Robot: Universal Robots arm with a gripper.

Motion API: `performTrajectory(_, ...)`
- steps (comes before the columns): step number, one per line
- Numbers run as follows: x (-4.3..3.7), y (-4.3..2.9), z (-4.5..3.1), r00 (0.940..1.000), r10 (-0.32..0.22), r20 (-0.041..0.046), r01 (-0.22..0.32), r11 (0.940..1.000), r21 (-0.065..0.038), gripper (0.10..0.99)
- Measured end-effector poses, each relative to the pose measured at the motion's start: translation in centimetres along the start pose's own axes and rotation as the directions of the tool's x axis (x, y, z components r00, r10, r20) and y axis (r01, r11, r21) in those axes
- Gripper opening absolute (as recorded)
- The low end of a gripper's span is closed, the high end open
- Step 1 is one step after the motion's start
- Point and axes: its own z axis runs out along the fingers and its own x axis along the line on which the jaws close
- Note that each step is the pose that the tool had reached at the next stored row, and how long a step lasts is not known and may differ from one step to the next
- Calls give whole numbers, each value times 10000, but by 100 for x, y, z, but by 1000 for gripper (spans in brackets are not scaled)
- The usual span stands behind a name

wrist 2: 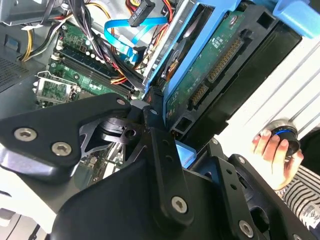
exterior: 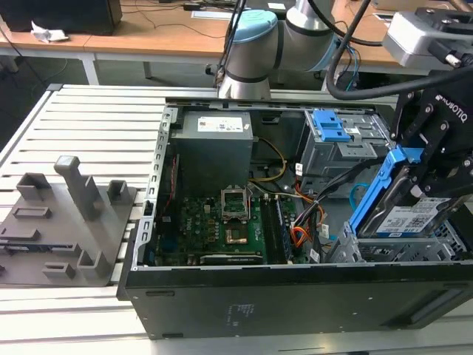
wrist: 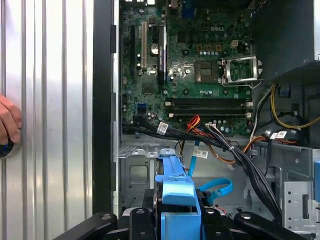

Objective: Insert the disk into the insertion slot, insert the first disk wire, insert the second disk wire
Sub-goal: 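Insert the disk into the insertion slot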

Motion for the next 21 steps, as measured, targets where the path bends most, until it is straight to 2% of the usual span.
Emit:
performTrajectory(6, -1, -8, 147, 10000, -1, 0, 1, 10000, -2, 365)
performTrajectory(15, 0, -8, 150, 10000, 0, 0, 0, 10000, -2, 376)
performTrajectory(16, -1, -8, 150, 10000, -1, 1, 1, 10000, -2, 439)
performTrajectory(18, -1, -8, 151, 10000, 0, 1, 0, 10000, -2, 439)
performTrajectory(19, -1, -8, 150, 10000, -1, 0, 1, 10000, -2, 427)
performTrajectory(21, -1, -8, 151, 10000, 0, 0, 0, 10000, -3, 298)
